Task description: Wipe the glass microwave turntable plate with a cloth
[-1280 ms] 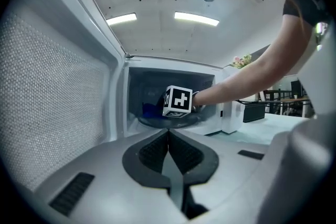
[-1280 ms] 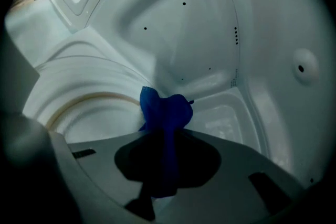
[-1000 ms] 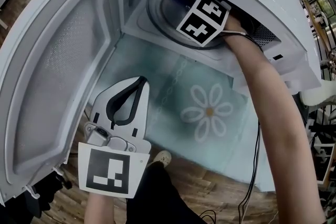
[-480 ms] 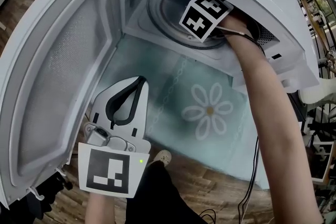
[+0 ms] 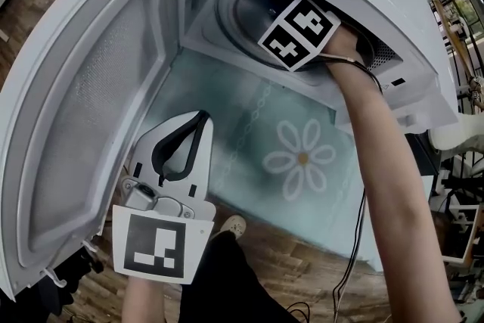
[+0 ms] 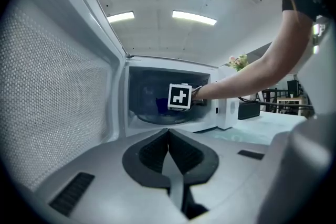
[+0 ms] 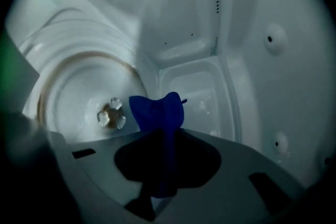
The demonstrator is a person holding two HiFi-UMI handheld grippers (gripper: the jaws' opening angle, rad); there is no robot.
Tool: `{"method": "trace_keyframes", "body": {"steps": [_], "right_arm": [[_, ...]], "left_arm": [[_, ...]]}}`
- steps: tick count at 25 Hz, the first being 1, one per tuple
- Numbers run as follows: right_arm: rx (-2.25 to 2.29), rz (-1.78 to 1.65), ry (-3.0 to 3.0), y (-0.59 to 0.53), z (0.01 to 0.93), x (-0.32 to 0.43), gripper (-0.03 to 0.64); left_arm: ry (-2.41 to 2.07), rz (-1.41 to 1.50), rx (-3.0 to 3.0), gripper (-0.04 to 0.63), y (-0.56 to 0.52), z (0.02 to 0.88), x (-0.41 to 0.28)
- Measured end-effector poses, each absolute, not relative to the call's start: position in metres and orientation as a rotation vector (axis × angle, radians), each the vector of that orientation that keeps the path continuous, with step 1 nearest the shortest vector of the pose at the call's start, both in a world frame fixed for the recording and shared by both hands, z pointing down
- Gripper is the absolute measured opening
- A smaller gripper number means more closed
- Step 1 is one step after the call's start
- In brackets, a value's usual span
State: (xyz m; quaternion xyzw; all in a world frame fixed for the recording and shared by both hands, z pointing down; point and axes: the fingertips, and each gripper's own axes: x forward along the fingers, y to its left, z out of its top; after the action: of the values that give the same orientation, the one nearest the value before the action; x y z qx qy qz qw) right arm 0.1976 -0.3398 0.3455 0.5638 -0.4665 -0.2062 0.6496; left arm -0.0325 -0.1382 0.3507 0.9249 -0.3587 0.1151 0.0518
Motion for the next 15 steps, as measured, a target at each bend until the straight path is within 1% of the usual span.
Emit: {"method": "trace_keyframes", "body": {"steps": [7, 15], "right_arm": [[1.428, -0.513, -1.323, -0.332, 0.317, 0.153, 0.055], [1.342, -0.579, -1.507, -0.325, 0.316, 0.087, 0.055]], "left_arm": [[-1.089, 0.353, 2.816, 0.005, -0.135, 0.348, -0.033], [-1.109, 0.358, 2.799, 0.005, -0.134, 0.347, -0.04]]}}
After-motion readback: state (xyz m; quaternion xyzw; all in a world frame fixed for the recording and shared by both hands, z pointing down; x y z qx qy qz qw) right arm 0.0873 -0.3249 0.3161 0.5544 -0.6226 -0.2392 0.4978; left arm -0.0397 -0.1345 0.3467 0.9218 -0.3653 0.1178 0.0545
